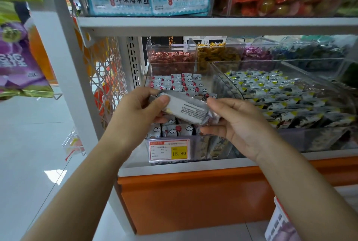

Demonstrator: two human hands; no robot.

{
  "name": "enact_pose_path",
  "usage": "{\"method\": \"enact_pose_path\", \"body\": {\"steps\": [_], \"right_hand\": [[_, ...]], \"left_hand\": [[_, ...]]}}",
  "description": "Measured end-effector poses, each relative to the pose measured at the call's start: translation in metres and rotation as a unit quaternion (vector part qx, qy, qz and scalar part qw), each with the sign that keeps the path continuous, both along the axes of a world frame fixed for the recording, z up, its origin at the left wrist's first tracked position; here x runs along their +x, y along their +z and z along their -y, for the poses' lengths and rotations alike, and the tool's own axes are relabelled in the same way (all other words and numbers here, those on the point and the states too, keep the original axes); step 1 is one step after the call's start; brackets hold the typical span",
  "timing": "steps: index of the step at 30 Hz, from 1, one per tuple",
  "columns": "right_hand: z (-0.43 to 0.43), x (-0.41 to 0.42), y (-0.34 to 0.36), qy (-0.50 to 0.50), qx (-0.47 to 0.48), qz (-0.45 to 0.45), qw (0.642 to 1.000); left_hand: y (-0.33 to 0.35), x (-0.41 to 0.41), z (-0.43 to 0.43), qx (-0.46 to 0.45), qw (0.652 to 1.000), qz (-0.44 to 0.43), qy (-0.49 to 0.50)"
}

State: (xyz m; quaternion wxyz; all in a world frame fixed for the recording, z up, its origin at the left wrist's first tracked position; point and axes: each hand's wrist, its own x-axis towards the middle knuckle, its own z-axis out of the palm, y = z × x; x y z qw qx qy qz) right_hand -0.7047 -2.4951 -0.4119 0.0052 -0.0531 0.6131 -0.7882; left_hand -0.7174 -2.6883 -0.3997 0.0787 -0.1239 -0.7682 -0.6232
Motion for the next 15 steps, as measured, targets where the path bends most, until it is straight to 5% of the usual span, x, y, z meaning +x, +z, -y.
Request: {"method": "enact_pose_path", "body": {"steps": [5,11,15], "right_hand": [[0.009,0.002,-0.006,0.023,0.119,-0.096,0.988],[0.006,-0.001,0.001,-0.140,0.204,-0.169,0.954],[-0.012,-0.011,0.013,-0.268,0.296,-0.209,0.893]], "left_hand": [[-0.002,-0.003,0.000,-0.095,0.985,-0.057,0.131],[-0.003,-0.002,-0.013,-0.157,0.976,-0.102,0.113],[-0.002,-0.026,-0.020,-0.230,0.951,-0.148,0.141]]}}
